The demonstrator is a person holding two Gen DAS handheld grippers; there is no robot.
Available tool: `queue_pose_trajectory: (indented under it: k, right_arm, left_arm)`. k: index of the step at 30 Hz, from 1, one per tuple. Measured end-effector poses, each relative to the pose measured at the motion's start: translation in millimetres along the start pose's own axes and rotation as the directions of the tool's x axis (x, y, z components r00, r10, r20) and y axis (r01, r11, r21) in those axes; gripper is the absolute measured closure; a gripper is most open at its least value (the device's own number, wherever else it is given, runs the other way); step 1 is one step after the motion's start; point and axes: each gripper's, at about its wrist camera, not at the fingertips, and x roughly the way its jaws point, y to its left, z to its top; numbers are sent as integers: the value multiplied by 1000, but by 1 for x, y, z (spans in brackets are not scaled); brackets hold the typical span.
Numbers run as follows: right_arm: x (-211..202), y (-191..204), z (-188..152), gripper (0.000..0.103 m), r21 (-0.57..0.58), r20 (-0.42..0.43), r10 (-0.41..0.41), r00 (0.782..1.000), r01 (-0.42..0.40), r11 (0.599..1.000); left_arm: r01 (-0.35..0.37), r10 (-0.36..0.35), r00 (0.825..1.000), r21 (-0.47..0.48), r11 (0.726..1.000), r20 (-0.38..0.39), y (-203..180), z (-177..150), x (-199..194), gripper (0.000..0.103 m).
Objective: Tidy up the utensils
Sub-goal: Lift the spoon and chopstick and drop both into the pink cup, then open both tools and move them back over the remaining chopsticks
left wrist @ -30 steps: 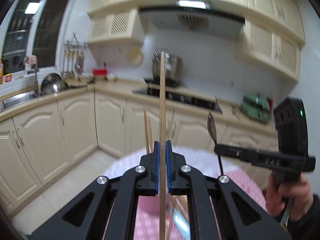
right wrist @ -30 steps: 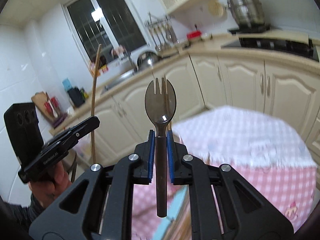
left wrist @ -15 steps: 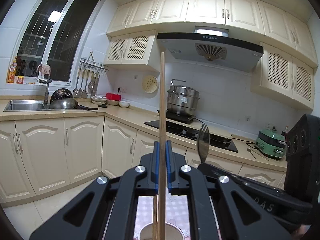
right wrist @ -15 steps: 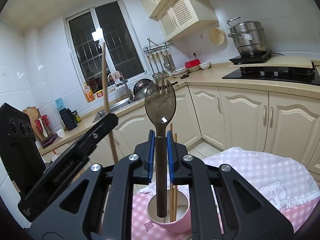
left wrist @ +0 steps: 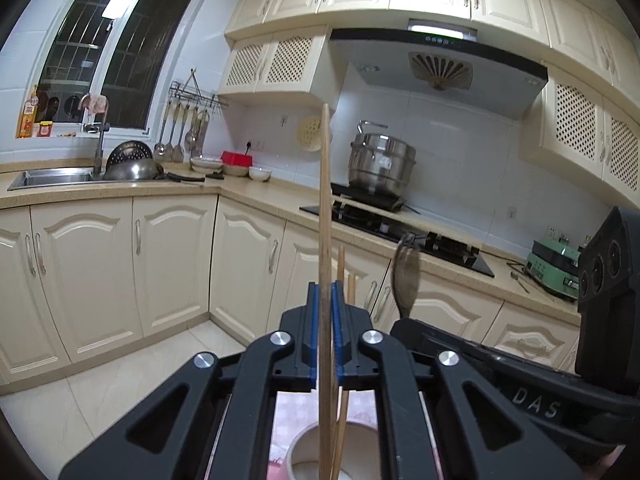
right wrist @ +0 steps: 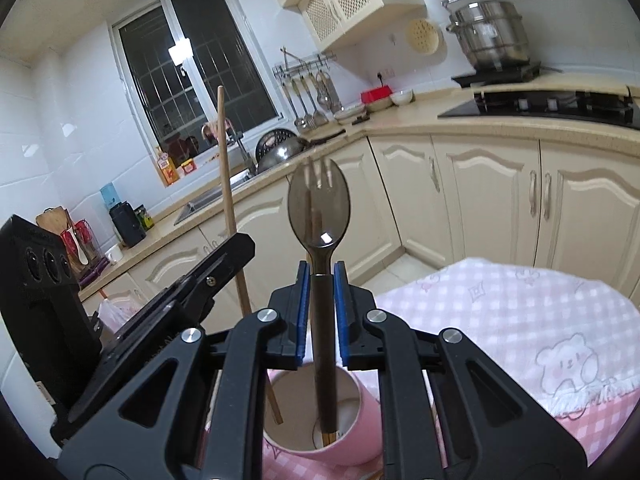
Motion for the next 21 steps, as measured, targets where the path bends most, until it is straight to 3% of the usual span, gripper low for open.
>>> queue_pose_trajectory:
  k: [1,2,3,4,7,11,21]
  right_arm:
    - [-1,-3,0,75,11,-4,-4,1000,4,1000]
    - [-5,-5,0,50,25,3,-17,1000,17,1000]
    - [-11,-12,0,36,50,21,-25,999,24,998]
    - [-16,-17,1,30,72,36,-25,999,23,997]
    - [-32,-25,3,26,97,46,-34,998,29,995]
    - [-58,-29,5,8,123,72,-43,996,33,992]
    - [-129,-24,-17,6,169,70,-80,994,67,983]
  left_arm:
    - [2,-2,1000,7,1000,-8,0,0,-1,76]
    - [-11,11,1000,13,1000,-5,1,0,-4,64]
    - [-21,21,1000,14,1000,3,3,0,-9,53]
    - [-23,23,1000,9,1000,7,5,1,-13,38]
    - [-30,30,999,-1,1000,19,12,7,-30,22]
    - [-58,58,998,29,998,15,9,16,-56,15]
    - [-117,117,993,103,988,-3,-11,13,-132,11]
